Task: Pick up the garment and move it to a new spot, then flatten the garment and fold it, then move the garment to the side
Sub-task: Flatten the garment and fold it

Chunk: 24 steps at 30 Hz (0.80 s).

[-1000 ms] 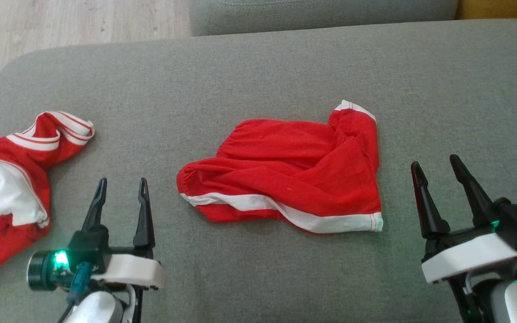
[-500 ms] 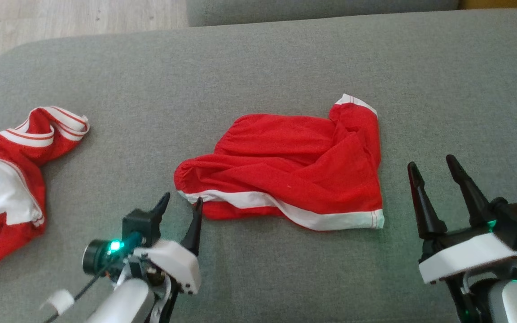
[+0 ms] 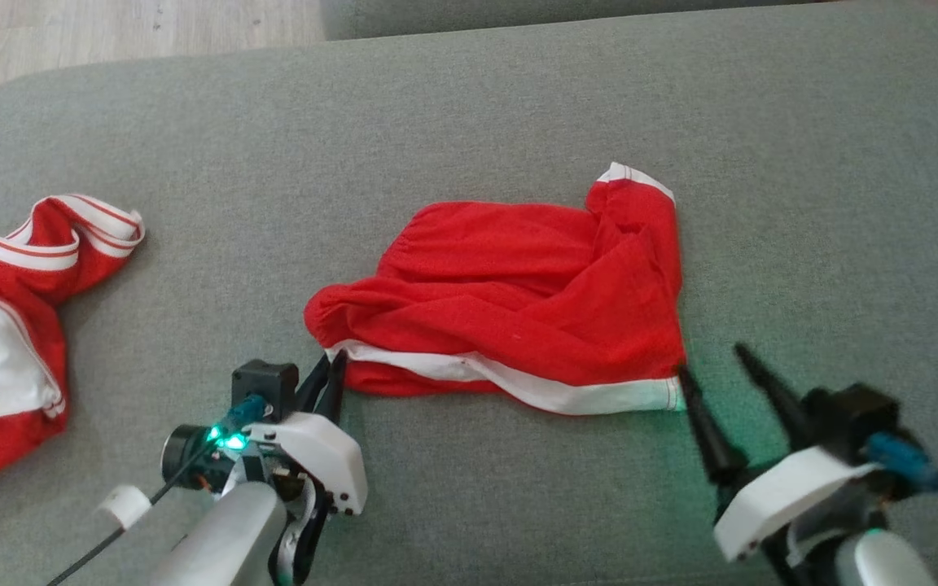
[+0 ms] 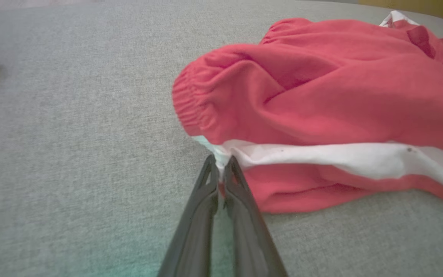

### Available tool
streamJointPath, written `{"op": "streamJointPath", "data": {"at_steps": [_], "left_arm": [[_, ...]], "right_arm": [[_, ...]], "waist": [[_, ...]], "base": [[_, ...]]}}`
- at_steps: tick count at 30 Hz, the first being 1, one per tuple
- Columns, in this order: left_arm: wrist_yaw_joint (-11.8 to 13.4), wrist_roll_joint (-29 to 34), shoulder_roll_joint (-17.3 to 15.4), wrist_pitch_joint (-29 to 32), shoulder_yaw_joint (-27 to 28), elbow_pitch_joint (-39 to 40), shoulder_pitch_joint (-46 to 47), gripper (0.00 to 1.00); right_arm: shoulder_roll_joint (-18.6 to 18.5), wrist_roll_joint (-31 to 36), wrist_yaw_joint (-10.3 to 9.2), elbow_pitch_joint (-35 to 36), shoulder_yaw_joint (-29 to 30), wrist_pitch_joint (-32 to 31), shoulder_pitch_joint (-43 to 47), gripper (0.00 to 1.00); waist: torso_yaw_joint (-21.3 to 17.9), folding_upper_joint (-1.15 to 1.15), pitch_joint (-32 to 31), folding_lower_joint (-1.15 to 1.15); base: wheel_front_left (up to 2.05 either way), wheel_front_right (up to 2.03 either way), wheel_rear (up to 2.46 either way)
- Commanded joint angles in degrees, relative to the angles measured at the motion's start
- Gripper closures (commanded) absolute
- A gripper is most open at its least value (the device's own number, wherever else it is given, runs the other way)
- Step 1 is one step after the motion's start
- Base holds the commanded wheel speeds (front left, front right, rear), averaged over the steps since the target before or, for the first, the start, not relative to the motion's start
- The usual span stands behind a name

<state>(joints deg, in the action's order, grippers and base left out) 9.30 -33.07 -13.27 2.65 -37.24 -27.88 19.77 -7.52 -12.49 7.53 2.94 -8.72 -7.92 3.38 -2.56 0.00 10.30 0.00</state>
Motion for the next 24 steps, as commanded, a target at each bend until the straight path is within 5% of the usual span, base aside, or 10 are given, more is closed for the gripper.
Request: {"op": "streamJointPath", "data": {"at_steps": [1, 20, 21, 22, 23, 24], "left_arm": [[-0.2, -0.1, -0.3, -0.8, 1.5, 0.9, 2.7, 1.00], [-0.5, -0.8, 1.1, -4.3, 0.9, -1.4, 2.0, 1.00], [-0.5, -0.8, 1.1, -4.5, 0.9, -1.4, 2.0, 1.00], [-0.6, -0.9, 1.1, -4.8, 0.9, -1.3, 1.9, 1.00], [-0.6, -0.9, 1.1, -5.2, 0.9, -1.2, 1.9, 1.00], [-0.5, -0.8, 1.1, -5.4, 0.9, -1.1, 1.8, 1.00]], "right_arm": [[-1.2, -0.5, -0.04, 0.9, -2.3, -0.2, 0.2, 0.00], [-1.6, -3.6, -0.04, -14.0, -8.0, 0.1, -4.9, 0.00], [-1.6, -3.9, -0.04, -14.9, -8.5, -0.2, -5.4, 0.32], [-1.6, -4.3, -0.04, -15.3, -8.8, 0.0, -5.9, 0.78], [-1.5, -4.8, -0.04, -15.6, -8.8, 0.4, -6.3, 1.00], [-1.5, -5.2, -0.04, -16.0, -9.0, 0.3, -6.6, 1.00]], "waist": [[0.1, 0.00, 0.0, 0.00], [1.2, 0.00, -0.7, 0.00], [1.2, 0.00, -0.7, 0.00], [1.3, 0.00, -0.8, 0.00], [1.4, 0.00, -0.8, 0.00], [1.5, 0.00, -0.8, 0.00]], "base": [[0.00, 0.00, 0.00], [0.00, 0.00, 0.00], [0.00, 0.00, 0.00], [0.00, 0.00, 0.00], [0.00, 0.00, 0.00], [0.00, 0.00, 0.00]]}}
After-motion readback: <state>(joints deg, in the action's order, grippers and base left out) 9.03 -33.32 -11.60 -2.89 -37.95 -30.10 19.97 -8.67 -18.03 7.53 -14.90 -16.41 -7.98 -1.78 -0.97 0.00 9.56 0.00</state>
